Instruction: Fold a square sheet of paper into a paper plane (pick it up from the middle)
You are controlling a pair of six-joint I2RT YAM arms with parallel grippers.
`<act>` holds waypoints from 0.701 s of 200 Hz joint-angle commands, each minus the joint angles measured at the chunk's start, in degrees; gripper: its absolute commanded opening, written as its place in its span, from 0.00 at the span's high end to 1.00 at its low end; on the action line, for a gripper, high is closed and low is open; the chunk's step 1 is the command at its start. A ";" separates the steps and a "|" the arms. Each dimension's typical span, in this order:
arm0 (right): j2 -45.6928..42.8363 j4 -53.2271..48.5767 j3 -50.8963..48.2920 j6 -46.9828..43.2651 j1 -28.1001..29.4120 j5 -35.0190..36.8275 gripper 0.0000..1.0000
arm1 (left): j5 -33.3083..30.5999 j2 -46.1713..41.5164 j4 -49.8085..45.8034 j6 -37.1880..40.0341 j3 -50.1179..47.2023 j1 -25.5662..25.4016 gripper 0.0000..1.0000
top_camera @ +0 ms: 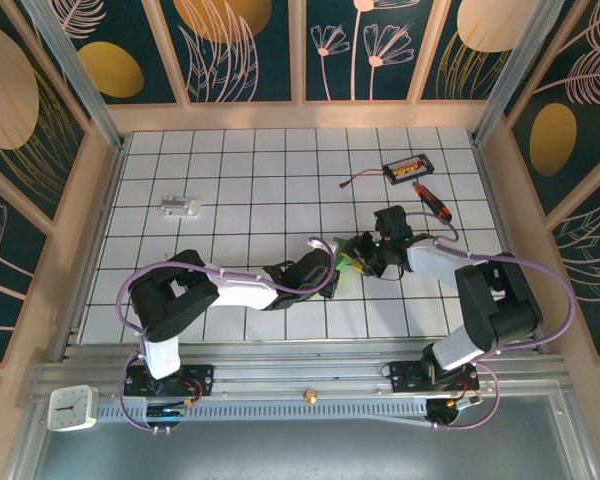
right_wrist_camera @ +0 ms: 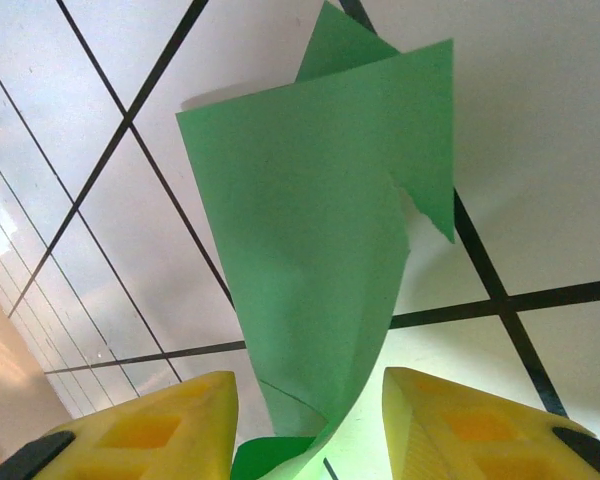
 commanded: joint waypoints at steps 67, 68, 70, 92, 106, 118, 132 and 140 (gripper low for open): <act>1.20 4.04 -1.27 0.90 -2.71 -2.45 0.65 | 2.55 0.05 1.90 0.24 -1.07 -0.28 0.91; 1.21 4.06 -1.28 0.88 -2.73 -2.45 0.65 | 2.61 0.02 1.92 0.24 -1.04 -0.24 0.91; 1.15 4.04 -1.33 0.90 -2.68 -2.45 0.66 | 2.74 0.03 1.94 0.24 -0.95 -0.28 0.91; 1.17 4.42 -1.82 0.96 -2.97 -2.54 0.70 | 4.05 -0.05 2.39 0.24 -1.17 -0.24 0.86; 1.21 4.53 -2.08 0.96 -3.00 -2.63 0.73 | 4.72 -0.26 2.51 0.07 -1.31 -0.26 0.82; 1.21 4.67 -2.17 0.89 -3.04 -2.63 0.75 | 4.76 -0.51 2.47 0.06 -1.59 -0.27 0.79; 1.26 4.79 -2.17 0.88 -3.13 -2.80 0.79 | 4.47 -0.77 2.45 0.11 -1.88 -0.21 0.77; 1.24 4.91 -2.17 0.92 -3.13 -2.89 0.81 | 4.44 -0.79 2.26 0.13 -1.88 -0.25 0.76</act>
